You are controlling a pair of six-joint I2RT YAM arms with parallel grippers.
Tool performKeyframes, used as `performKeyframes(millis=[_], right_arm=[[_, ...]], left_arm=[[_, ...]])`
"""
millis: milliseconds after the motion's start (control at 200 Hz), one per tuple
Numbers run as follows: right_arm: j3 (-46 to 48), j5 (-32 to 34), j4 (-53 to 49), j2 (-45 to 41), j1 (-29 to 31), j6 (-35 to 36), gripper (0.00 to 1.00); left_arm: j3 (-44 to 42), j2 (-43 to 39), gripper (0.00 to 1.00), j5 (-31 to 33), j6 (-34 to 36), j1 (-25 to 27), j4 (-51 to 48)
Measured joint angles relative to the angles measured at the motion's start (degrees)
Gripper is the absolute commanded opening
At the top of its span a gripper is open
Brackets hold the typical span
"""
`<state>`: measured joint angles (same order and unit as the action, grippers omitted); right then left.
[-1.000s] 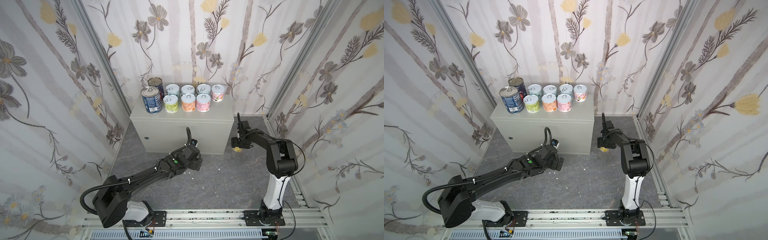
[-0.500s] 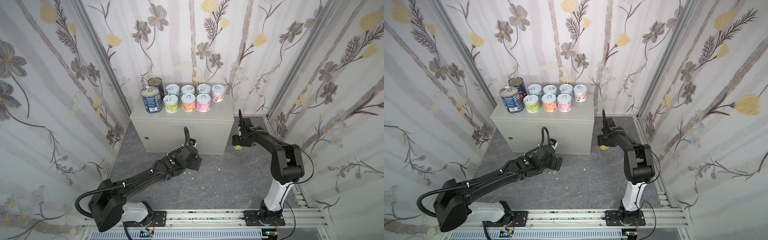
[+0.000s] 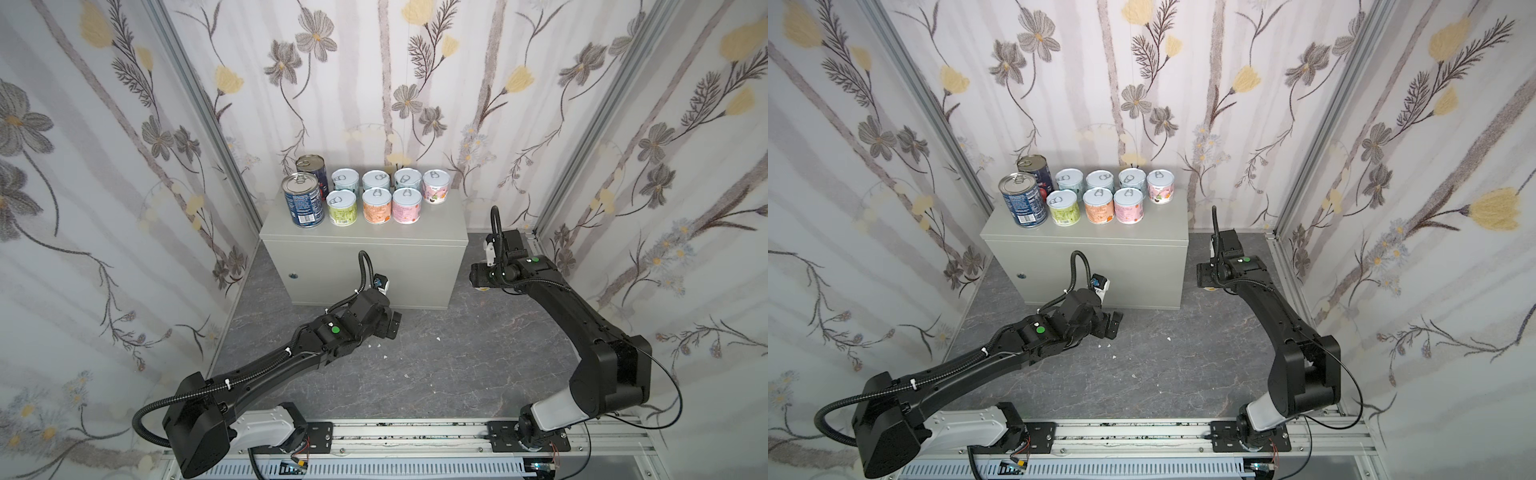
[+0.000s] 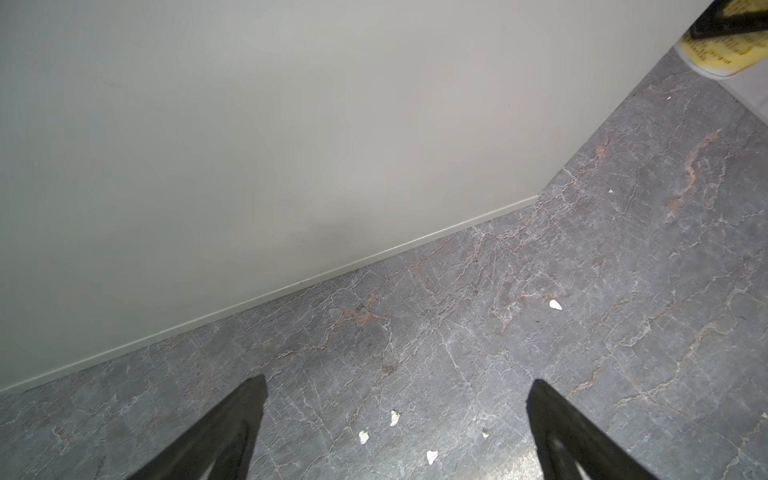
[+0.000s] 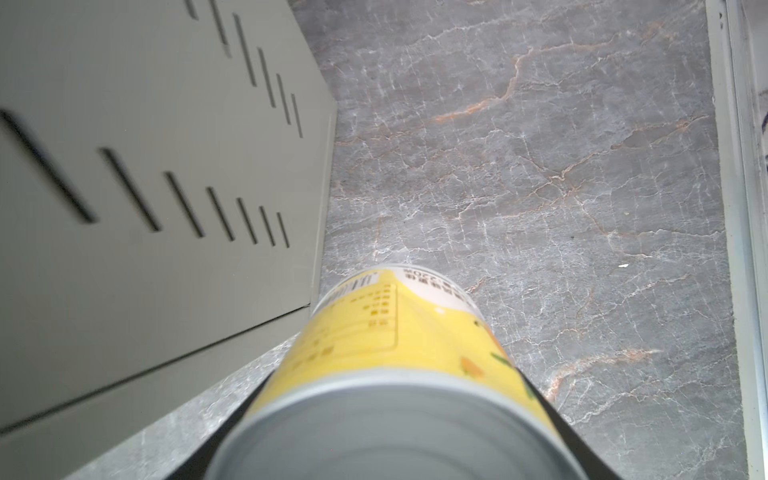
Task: Place and organize the canned foods onto the counter
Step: 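Lift the yellow-labelled can toward the cabinet top while the left arm rises, then lower the yellow-labelled can beside the pink-labelled can at the row end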
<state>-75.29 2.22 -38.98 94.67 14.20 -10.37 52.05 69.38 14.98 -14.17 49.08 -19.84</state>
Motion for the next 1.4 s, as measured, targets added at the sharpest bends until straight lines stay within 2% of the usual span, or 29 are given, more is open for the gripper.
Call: performKeyframes(millis=[330, 744, 904, 1134, 1399], right_arm=[[-3.26, 0.72, -6.45, -11.06, 2.89, 0.48, 0.53], [-15.76, 0.72, -13.97, -15.43, 8.2, 1.73, 0.53], [-22.16, 0.7, -15.72, -12.96, 9.92, 1.92, 0.53], [-32.81, 0.55, -18.64, -4.66, 12.94, 2.38, 0.53], [-51.54, 0.87, -23.93, 9.03, 16.28, 3.41, 0.53]], left_arm=[[3.91, -5.42, 1.0, 2.1, 0.28, 0.11, -4.0], [13.92, -9.22, 1.0, 3.85, 0.96, -2.47, -10.05], [16.24, -9.75, 1.0, 3.32, 2.01, -4.94, -11.3], [16.55, -11.39, 1.0, 2.08, 2.91, -8.68, -12.35], [10.51, -12.24, 1.0, -0.07, 2.1, -10.62, -12.0]])
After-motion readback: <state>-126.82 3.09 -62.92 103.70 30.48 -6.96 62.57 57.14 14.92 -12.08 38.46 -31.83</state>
